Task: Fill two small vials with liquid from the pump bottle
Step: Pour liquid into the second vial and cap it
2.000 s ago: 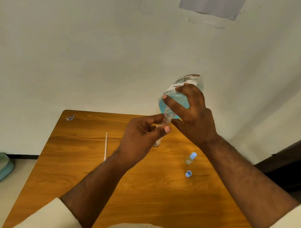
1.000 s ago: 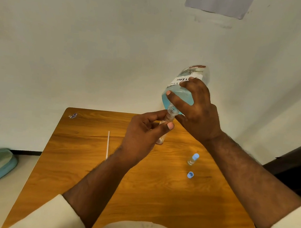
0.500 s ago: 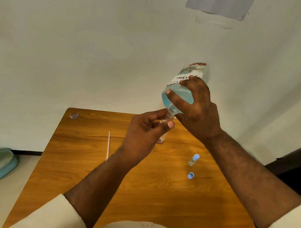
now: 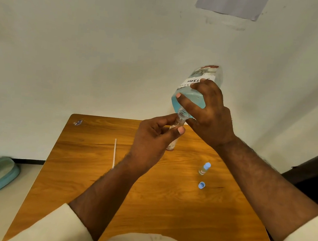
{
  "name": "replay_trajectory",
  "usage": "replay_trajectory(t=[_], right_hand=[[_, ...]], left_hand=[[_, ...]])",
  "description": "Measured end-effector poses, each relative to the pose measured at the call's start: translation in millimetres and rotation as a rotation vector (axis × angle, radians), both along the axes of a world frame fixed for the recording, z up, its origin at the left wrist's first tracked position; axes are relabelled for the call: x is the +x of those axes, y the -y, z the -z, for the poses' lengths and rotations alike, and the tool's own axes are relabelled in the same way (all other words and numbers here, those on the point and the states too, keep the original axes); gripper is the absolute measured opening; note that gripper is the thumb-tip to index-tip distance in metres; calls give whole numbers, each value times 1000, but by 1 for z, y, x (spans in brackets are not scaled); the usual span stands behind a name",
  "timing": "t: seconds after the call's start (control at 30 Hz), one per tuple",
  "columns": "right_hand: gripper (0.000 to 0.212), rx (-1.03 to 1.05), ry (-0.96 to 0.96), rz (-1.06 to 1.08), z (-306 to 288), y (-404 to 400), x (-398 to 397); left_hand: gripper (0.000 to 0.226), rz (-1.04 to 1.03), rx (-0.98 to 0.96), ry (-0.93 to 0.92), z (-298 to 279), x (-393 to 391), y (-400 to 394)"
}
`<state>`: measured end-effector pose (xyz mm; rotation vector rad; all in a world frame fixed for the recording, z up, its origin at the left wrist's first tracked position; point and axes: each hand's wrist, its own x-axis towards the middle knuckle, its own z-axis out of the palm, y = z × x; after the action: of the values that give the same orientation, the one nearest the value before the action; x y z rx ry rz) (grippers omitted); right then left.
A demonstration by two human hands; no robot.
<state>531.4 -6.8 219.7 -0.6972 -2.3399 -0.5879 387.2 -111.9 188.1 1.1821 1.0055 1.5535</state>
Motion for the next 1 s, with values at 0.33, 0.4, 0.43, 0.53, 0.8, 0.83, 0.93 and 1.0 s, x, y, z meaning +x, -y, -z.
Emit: replay_trajectory(t=[0.33, 0.4, 0.43, 0.53, 0.8, 0.83, 0.93, 1.0], right_hand=[[51, -9, 3, 0, -1, -1, 0], [51, -6, 0, 0, -1, -1, 0], [51, -4, -1, 1, -2, -1, 0], [50, -7, -2, 7, -3, 1, 0], [53, -3, 5, 1, -4, 2, 0], [52, 0, 5, 0, -4, 1, 1], [55, 10, 9, -4, -4, 1, 1], [58, 13, 11, -6, -4, 0, 0]], left_hand=[[32, 17, 15, 21, -4, 1, 0], [32, 15, 16, 20, -4, 1, 0], [33, 12, 10, 21, -4, 1, 0], [33, 5, -3, 14, -3, 0, 1], [34, 2, -4, 4, -3, 0, 1], [34, 3, -3, 5, -3, 0, 1], [34, 0, -6, -3, -3, 0, 0], [34, -2, -5, -5, -3, 0, 1]])
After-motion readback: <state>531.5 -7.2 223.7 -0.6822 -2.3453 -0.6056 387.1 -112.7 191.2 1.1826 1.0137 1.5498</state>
